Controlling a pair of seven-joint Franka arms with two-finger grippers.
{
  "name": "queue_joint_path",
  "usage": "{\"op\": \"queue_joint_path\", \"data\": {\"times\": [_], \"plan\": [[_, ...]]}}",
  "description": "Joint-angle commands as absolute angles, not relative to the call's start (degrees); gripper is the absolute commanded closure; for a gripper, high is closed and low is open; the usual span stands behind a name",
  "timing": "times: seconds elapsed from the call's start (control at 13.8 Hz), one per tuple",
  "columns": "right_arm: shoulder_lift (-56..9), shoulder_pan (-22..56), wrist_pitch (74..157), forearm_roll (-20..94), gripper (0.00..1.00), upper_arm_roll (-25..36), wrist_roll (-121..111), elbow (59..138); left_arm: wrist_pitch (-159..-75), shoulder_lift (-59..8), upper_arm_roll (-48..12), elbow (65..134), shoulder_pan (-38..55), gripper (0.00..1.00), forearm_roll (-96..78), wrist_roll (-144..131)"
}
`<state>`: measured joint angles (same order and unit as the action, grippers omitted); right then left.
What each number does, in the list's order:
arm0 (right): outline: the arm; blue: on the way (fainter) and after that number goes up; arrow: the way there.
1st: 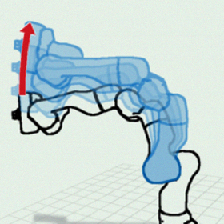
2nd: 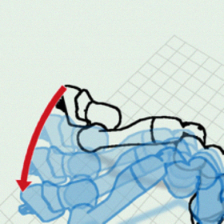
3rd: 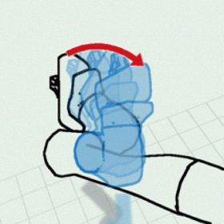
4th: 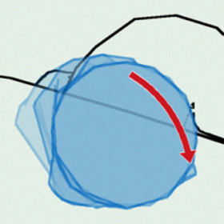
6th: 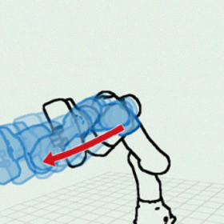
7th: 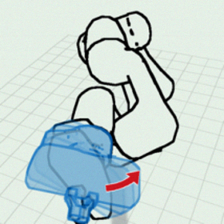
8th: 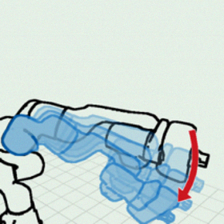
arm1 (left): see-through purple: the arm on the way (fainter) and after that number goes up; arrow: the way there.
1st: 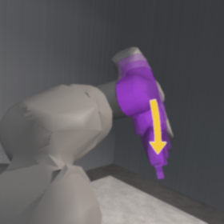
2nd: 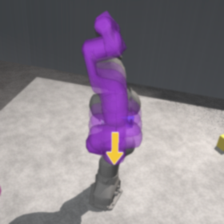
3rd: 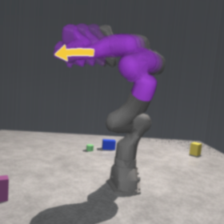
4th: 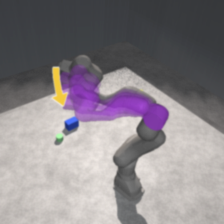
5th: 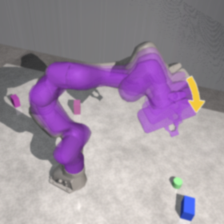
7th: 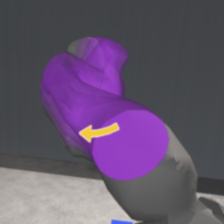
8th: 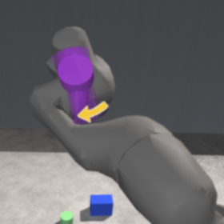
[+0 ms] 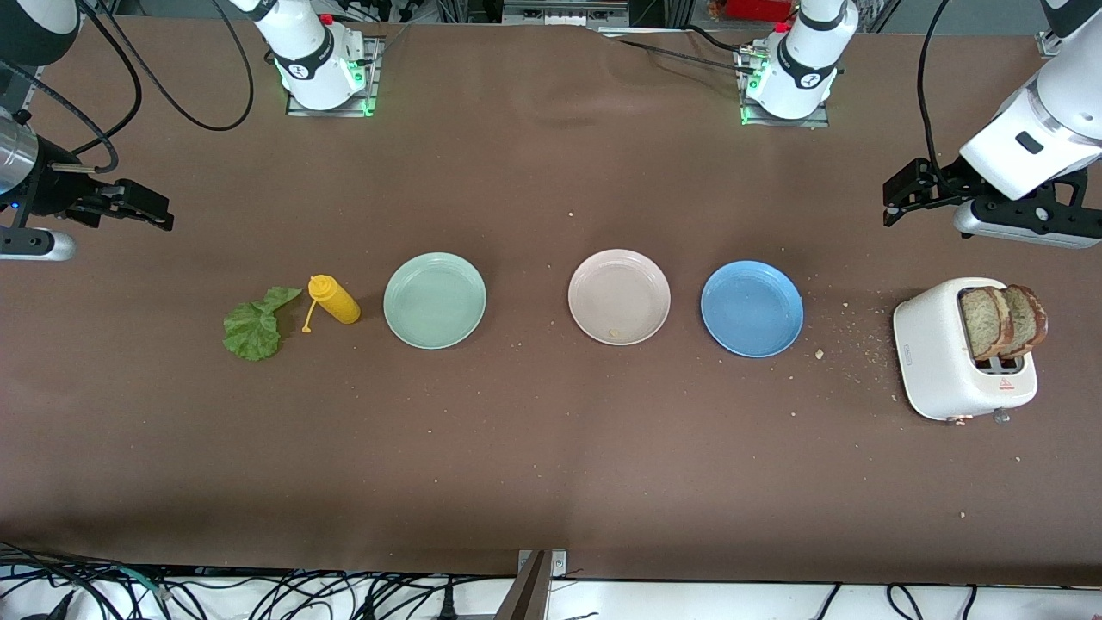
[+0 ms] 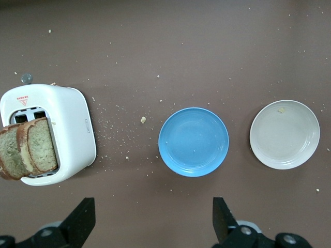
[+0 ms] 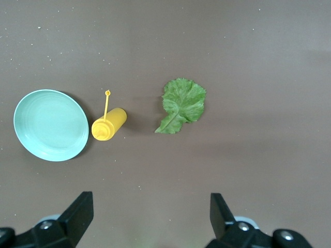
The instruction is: Make sandwich in beige plate with both arms
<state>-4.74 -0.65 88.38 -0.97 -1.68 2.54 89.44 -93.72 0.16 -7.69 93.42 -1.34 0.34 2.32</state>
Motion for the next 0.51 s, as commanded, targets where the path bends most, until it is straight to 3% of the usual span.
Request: {"op": "queue_joint_path", "data": {"times": [0.0, 0.44], "plan": [[-4.5, -0.5, 88.3, -0.4, 0.0, -1.5, 3.1, 89.7, -92.2, -1.0, -7.6, 91.2, -1.2, 0.0, 1.7, 3.4], [-4.7, -0.5, 88.3, -0.5, 0.0, -1.5, 3.0, 89.6, -92.2, -1.0, -7.6, 91.2, -1.3, 0.0, 1.6, 3.4]]}}
